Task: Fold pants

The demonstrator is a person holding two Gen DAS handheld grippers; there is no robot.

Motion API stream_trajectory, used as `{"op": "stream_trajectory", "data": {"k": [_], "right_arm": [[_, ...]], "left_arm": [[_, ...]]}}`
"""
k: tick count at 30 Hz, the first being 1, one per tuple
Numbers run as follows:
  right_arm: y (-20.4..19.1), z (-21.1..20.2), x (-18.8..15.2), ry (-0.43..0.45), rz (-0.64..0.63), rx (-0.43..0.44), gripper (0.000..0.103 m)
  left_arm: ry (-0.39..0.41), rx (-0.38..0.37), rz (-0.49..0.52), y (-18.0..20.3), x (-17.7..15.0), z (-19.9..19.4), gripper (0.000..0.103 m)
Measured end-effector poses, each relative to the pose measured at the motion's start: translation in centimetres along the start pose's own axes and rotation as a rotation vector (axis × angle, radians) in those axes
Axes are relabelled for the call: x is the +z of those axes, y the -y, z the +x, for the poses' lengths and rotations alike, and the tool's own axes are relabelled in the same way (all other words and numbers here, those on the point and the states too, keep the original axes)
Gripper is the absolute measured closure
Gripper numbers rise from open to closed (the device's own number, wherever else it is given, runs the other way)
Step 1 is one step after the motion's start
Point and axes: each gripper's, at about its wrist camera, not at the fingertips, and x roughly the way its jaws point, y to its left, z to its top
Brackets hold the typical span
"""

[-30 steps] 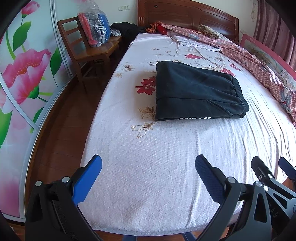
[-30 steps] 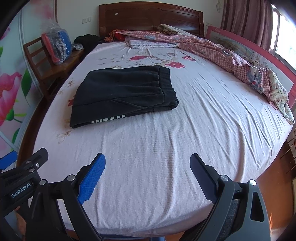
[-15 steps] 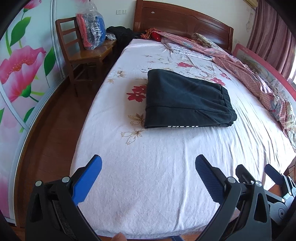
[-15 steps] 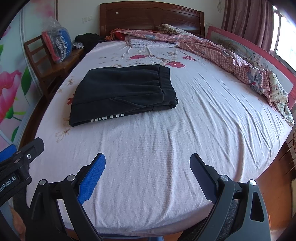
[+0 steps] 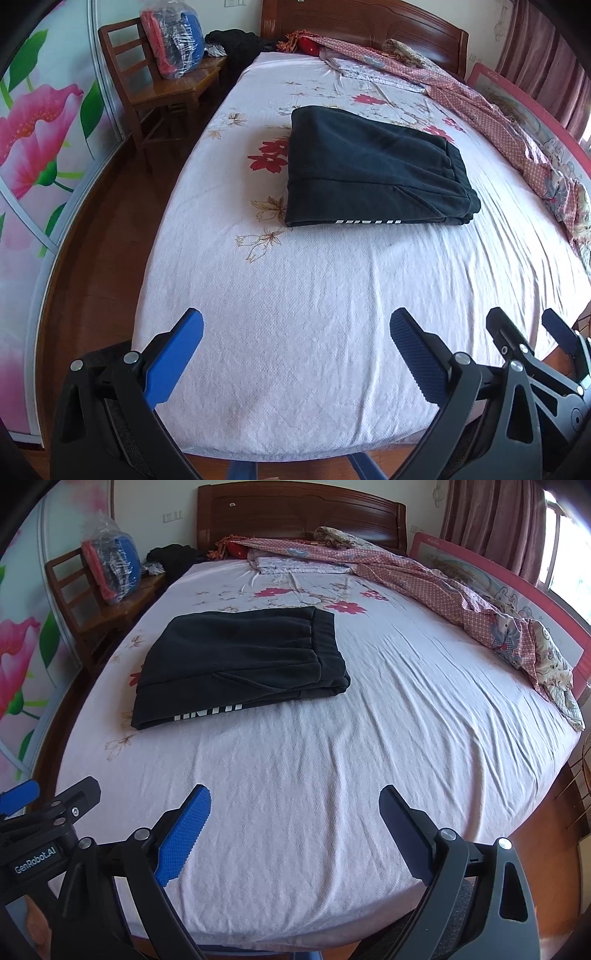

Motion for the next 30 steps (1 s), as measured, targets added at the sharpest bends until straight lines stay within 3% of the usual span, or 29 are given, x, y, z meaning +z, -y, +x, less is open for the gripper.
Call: {"op": "stream_trajectory", "data": {"k": [2, 9, 15, 18, 21, 30], "right_arm": [[0.2, 0.1, 0.0, -0.001, 0.006, -0.011, 0.011], [1.7, 0.5, -0.2, -0.009, 0.033, -0.041, 0.011], [2.8, 0.9, -0.4, -0.018, 0.05, -0.066, 0.011], [3.1, 1.0, -0.4, -0.019, 0.056, -0.074, 0.011], [3.2, 1.0, -0.3, -0.021, 0.056, -0.079, 0.011], [2.8, 0.9, -0.2, -0.015, 0.044, -0.072, 0.011]], "left_arm": [[-0.019, 0.049, 0.032, 0.4, -0.3, 0.4, 0.002], [-0.046, 0.104, 0.074, 1.0, -0.6, 0.9, 0.002], [-0.065, 0.063, 0.074, 1.2, -0.8, 1.0, 0.002], [-0.038, 0.048, 0.055, 1.0, -0.9, 0.6, 0.002], [0.014, 0.06, 0.012, 0.6, -1.1, -0.2, 0.002], [-0.019, 0.077, 0.013, 0.5, -1.0, 0.6, 0.002]]}}
